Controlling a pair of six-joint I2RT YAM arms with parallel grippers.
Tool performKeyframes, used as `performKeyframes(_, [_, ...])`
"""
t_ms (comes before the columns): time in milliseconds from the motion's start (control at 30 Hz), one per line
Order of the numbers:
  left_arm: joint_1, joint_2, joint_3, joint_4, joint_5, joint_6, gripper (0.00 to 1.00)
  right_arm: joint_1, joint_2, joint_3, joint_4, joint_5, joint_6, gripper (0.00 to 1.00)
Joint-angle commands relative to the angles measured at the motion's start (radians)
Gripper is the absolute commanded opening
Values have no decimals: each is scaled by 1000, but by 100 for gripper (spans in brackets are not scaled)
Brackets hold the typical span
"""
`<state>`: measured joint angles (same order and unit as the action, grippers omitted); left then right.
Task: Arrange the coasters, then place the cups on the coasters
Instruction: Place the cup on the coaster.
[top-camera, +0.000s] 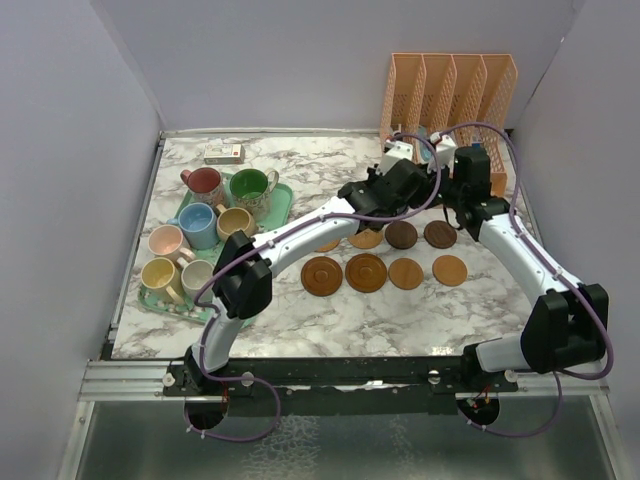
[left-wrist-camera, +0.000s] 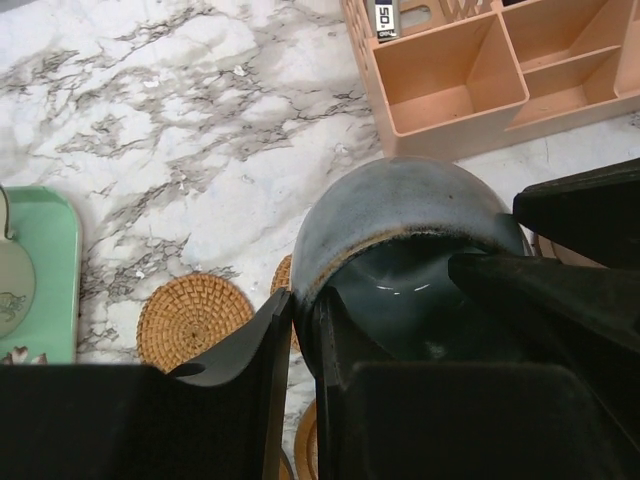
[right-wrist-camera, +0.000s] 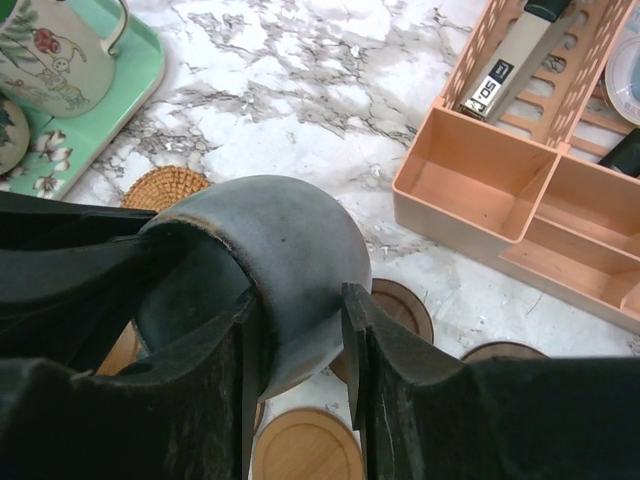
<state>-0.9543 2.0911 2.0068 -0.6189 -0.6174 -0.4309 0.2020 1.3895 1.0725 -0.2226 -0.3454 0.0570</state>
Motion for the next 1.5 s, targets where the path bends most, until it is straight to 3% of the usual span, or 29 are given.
performKeyframes(0, [-56, -31, 62, 69, -122, -2, 0, 7, 1, -25, 37, 91, -24, 33])
performKeyframes(333, [-116, -24, 41, 80, -137, 40, 0, 7, -22, -56, 51, 155, -48, 2])
performKeyframes(567, [-116, -75, -20, 119, -49, 59, 1, 5, -35, -62, 52, 183, -58, 1])
performKeyframes(867, [-116, -145, -105, 202, 49, 119, 17, 3, -42, -66, 43, 209, -69, 1])
performKeyframes(1233, [-114, -246, -242, 295, 214, 200, 44, -30, -66, -81, 11, 246, -99, 1])
performKeyframes(1467, [-75, -381, -422, 387, 351, 294, 65, -92, -99, -120, -31, 274, -135, 1])
